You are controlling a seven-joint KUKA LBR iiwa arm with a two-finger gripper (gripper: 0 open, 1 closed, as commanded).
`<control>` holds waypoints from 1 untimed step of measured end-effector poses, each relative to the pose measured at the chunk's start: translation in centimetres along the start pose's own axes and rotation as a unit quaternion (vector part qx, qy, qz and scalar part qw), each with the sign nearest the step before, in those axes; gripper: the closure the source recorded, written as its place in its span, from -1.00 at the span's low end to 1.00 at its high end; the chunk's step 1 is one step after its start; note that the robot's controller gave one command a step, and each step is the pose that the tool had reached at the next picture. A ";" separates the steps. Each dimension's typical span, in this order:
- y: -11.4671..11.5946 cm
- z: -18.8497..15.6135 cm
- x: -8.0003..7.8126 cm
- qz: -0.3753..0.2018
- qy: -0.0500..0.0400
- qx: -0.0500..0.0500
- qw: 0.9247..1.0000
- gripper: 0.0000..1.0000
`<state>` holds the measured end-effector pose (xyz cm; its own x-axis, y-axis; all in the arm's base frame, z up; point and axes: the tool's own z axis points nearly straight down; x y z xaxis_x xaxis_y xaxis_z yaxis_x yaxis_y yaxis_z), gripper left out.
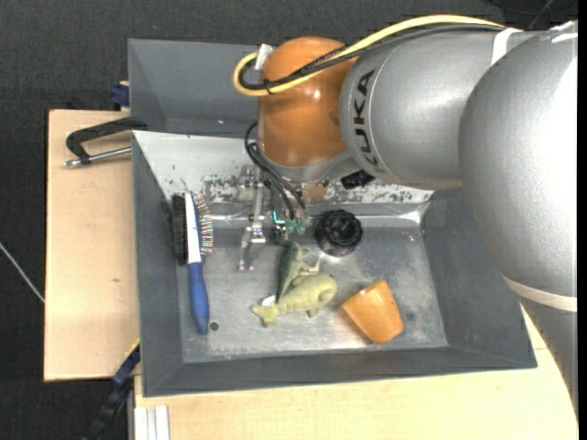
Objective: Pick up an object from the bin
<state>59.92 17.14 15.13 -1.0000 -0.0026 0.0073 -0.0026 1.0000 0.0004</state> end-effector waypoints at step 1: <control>-6.3 7.5 3.6 -0.153 -0.004 0.000 0.988 -1.00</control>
Offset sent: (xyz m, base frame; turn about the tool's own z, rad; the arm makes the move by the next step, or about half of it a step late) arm -0.0364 -0.0637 -0.0755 -0.3083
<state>56.33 10.82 7.64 -0.9524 -0.3049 -0.0014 -0.3049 0.9524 0.0016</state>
